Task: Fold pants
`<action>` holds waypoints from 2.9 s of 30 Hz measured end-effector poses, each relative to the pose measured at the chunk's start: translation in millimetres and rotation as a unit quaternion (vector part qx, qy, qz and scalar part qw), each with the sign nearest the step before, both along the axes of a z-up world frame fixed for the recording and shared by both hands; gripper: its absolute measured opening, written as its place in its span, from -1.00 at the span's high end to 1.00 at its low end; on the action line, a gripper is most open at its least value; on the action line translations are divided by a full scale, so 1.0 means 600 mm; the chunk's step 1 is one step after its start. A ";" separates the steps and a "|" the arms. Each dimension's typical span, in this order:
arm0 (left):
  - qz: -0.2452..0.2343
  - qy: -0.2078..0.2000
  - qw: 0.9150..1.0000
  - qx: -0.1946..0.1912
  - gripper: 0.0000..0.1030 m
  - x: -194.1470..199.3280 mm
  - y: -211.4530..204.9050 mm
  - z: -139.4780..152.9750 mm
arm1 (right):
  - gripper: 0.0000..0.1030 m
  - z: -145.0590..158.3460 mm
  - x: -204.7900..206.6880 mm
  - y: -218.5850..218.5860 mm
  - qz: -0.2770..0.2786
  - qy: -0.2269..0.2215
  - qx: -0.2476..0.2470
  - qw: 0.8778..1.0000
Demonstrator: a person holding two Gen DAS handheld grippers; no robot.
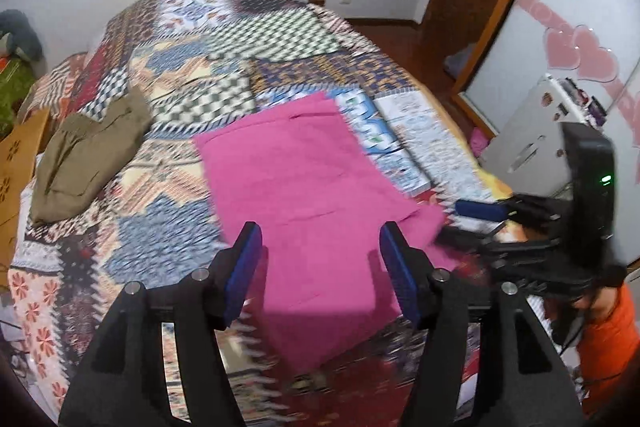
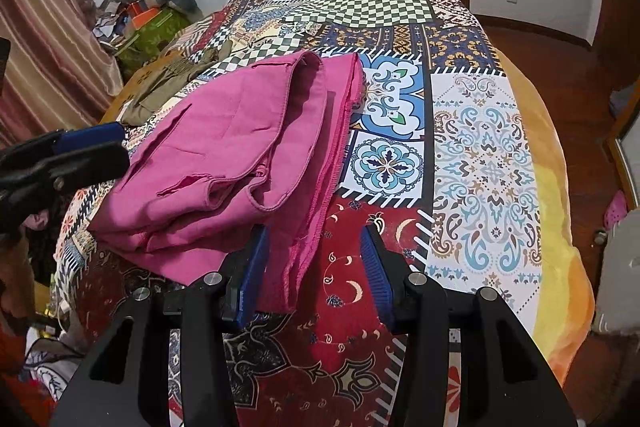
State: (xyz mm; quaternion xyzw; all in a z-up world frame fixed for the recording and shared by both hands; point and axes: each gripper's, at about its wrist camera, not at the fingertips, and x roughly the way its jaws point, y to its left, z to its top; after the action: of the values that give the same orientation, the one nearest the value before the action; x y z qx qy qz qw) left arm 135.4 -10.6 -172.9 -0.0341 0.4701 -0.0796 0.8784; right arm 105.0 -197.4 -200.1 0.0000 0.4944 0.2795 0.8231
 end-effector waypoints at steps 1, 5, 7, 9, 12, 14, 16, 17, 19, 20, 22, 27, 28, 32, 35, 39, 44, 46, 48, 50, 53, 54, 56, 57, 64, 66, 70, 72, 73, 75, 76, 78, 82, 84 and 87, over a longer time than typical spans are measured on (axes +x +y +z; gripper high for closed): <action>0.007 0.003 1.000 0.003 -0.18 -0.002 0.012 -0.005 | 0.16 0.000 -0.001 0.001 0.001 0.000 -0.002 1.000; 0.032 0.036 0.999 -0.002 -0.18 -0.013 0.057 -0.042 | 0.16 -0.002 -0.006 0.004 0.005 0.000 -0.010 1.000; 0.033 0.048 0.998 -0.017 -0.19 -0.020 0.071 -0.060 | 0.15 -0.005 -0.010 0.008 0.004 0.003 -0.015 1.000; 0.036 0.048 0.998 -0.026 -0.22 -0.024 0.076 -0.068 | 0.16 -0.007 -0.015 0.011 0.004 0.005 -0.020 1.000; 0.033 0.047 0.998 -0.026 -0.24 -0.027 0.072 -0.078 | 0.16 -0.009 -0.018 0.016 0.004 0.009 -0.027 1.000; 0.028 0.045 0.998 -0.024 -0.24 -0.025 0.066 -0.082 | 0.16 -0.009 -0.020 0.020 0.005 0.010 -0.033 0.999; 0.021 0.042 0.999 -0.018 -0.24 -0.025 0.058 -0.085 | 0.16 -0.010 -0.022 0.025 0.009 0.008 -0.039 0.999; 0.019 0.039 0.999 -0.012 -0.25 -0.027 0.054 -0.085 | 0.16 -0.012 -0.023 0.028 0.010 0.008 -0.042 0.999; 0.015 0.036 0.999 -0.009 -0.25 -0.029 0.050 -0.085 | 0.16 -0.018 -0.024 0.033 0.011 0.012 -0.043 0.999; 0.011 0.037 0.999 -0.015 -0.25 -0.030 0.049 -0.086 | 0.16 -0.021 -0.023 0.034 0.012 0.014 -0.043 0.999; -0.012 0.057 0.997 -0.050 -0.24 -0.029 0.044 -0.090 | 0.16 -0.025 -0.023 0.035 0.012 0.014 -0.041 0.999; -0.016 0.029 0.999 -0.006 -0.24 -0.014 0.040 -0.061 | 0.15 -0.023 -0.020 0.033 0.013 0.016 -0.034 0.999; -0.012 0.023 1.000 0.001 -0.24 -0.005 0.044 -0.053 | 0.15 -0.023 -0.019 0.032 0.014 0.016 -0.034 0.999; 0.003 0.007 1.000 0.022 -0.24 0.042 0.069 -0.032 | 0.03 -0.028 -0.014 0.027 0.010 0.017 -0.025 1.000; 0.004 0.005 0.999 0.045 -0.25 0.088 0.082 -0.033 | 0.02 -0.032 -0.009 0.024 0.008 0.022 -0.013 1.000; -0.003 0.012 0.998 0.063 -0.25 0.148 0.091 -0.048 | 0.02 -0.033 0.001 0.025 0.010 0.022 -0.010 1.000; -0.019 0.018 0.991 0.130 -0.25 0.215 0.080 -0.086 | 0.02 -0.038 0.017 0.025 0.008 0.022 -0.013 1.000; -0.023 0.019 0.987 0.157 -0.25 0.242 0.078 -0.101 | 0.02 -0.042 0.025 0.025 0.008 0.023 -0.012 1.000; -0.024 0.022 0.986 0.163 -0.25 0.263 0.081 -0.108 | 0.02 -0.045 0.033 0.024 0.006 0.027 -0.009 1.000; -0.026 0.031 0.985 0.165 -0.25 0.290 0.088 -0.120 | 0.02 -0.049 0.041 0.024 0.004 0.029 -0.009 1.000; -0.033 0.052 0.982 0.178 -0.25 0.317 0.093 -0.147 | 0.02 -0.055 0.052 0.024 -0.001 0.033 -0.005 0.999; -0.039 0.062 0.981 0.179 -0.25 0.324 0.096 -0.158 | 0.02 -0.056 0.056 0.025 -0.002 0.035 -0.004 0.999; -0.047 0.078 0.982 0.166 -0.26 0.329 0.104 -0.176 | 0.02 -0.057 0.061 0.022 -0.009 0.038 -0.003 0.999; -0.046 0.082 0.984 0.154 -0.26 0.328 0.110 -0.177 | 0.02 -0.057 0.064 0.022 -0.011 0.038 -0.004 0.999; -0.049 0.102 0.984 0.137 -0.26 0.293 0.130 -0.175 | 0.02 -0.044 0.066 0.008 -0.027 0.024 -0.013 0.999; -0.041 0.105 0.984 0.137 -0.26 0.274 0.137 -0.174 | 0.02 -0.035 0.062 0.002 -0.033 0.015 -0.012 0.999; -0.028 0.110 0.985 0.132 -0.26 0.240 0.151 -0.169 | 0.02 -0.017 0.049 -0.008 -0.040 0.003 -0.011 0.999; -0.021 0.112 0.985 0.131 -0.26 0.222 0.158 -0.167 | 0.02 -0.010 0.042 -0.011 -0.040 -0.004 -0.014 0.999; -0.017 0.113 0.985 0.130 -0.26 0.213 0.163 -0.165 | 0.02 -0.008 0.040 -0.011 -0.040 -0.006 -0.015 0.999; -0.007 0.113 0.986 0.124 -0.26 0.193 0.174 -0.161 | 0.02 -0.003 0.032 -0.014 -0.040 -0.010 -0.016 0.999; -0.002 0.113 0.986 0.121 -0.26 0.185 0.178 -0.160 | 0.02 -0.002 0.029 -0.016 -0.041 -0.011 -0.016 0.999; 0.011 0.110 0.987 0.114 -0.26 0.167 0.188 -0.156 | 0.02 0.001 0.022 -0.018 -0.040 -0.013 -0.018 0.999; 0.035 0.103 0.989 0.103 -0.26 0.127 0.204 -0.147 | 0.02 0.003 0.009 -0.013 -0.032 -0.014 -0.023 0.999; 0.039 0.102 0.989 0.100 -0.26 0.114 0.208 -0.144 | 0.02 0.002 0.003 -0.007 -0.024 -0.013 -0.027 0.999; 0.042 0.102 0.990 0.092 -0.26 0.095 0.216 -0.140 | 0.02 -0.002 -0.007 0.003 -0.013 -0.007 -0.035 0.999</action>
State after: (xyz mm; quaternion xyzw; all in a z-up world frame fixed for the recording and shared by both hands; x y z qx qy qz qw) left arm 192.2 118.7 -256.8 0.0189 0.5606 0.0048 0.8279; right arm 100.8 -195.8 -201.5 -0.0249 0.4979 0.2515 0.8296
